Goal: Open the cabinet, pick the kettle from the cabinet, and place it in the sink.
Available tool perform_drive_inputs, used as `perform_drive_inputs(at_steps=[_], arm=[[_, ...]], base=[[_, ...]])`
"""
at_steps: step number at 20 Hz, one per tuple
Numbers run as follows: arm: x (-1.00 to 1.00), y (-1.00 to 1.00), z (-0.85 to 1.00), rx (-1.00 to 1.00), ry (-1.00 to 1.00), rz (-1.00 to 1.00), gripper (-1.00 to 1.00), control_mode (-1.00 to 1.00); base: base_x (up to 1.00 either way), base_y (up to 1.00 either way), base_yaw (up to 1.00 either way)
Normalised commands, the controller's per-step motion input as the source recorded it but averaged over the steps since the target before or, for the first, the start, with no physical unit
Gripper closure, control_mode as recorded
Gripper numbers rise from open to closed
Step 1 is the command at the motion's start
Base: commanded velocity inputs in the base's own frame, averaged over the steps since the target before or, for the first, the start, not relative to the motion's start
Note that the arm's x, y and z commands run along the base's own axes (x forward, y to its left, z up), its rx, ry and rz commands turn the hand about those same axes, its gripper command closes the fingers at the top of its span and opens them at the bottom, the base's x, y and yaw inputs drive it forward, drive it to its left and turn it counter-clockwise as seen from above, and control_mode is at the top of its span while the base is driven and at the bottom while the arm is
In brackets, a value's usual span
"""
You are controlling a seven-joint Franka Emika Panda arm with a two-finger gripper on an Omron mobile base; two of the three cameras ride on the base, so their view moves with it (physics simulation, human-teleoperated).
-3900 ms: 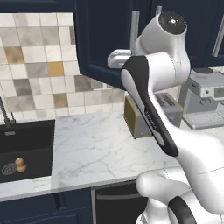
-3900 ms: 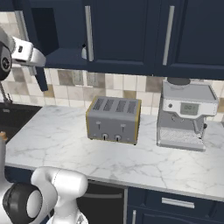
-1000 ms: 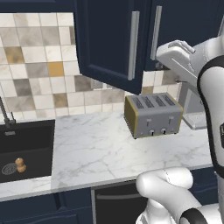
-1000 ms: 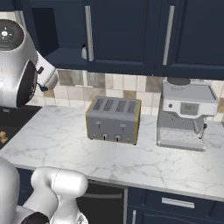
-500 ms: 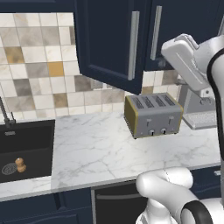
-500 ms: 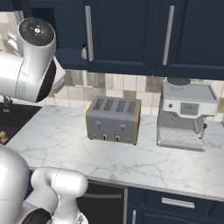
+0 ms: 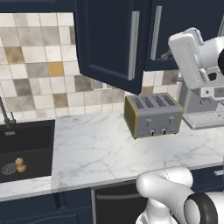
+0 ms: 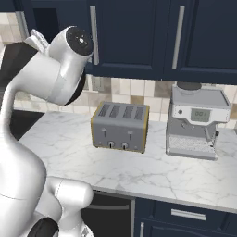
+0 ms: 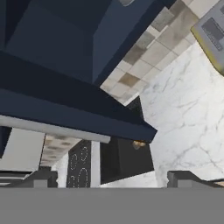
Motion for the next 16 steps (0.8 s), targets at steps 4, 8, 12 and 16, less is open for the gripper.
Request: perform_drive_inputs(at_steps=[4, 8, 12, 16], arm=[[0.24, -0.1, 0.0, 0.18, 0.01, 0.09, -1.0, -1.0], [0.24, -0.12, -0.06, 0.15, 0.07, 0.08, -1.0, -1.0], [0.33, 0.0, -0.07, 0.1, 0.08, 0.04, -1.0, -1.0], [0.36, 0.0, -0.02, 0.09, 0.09, 0.05, -1.0, -1.0]], base=[[0.0, 0.0, 0.0], [0.0, 0.0, 0.0], [0.0, 0.0, 0.0], [0.0, 0.0, 0.0]])
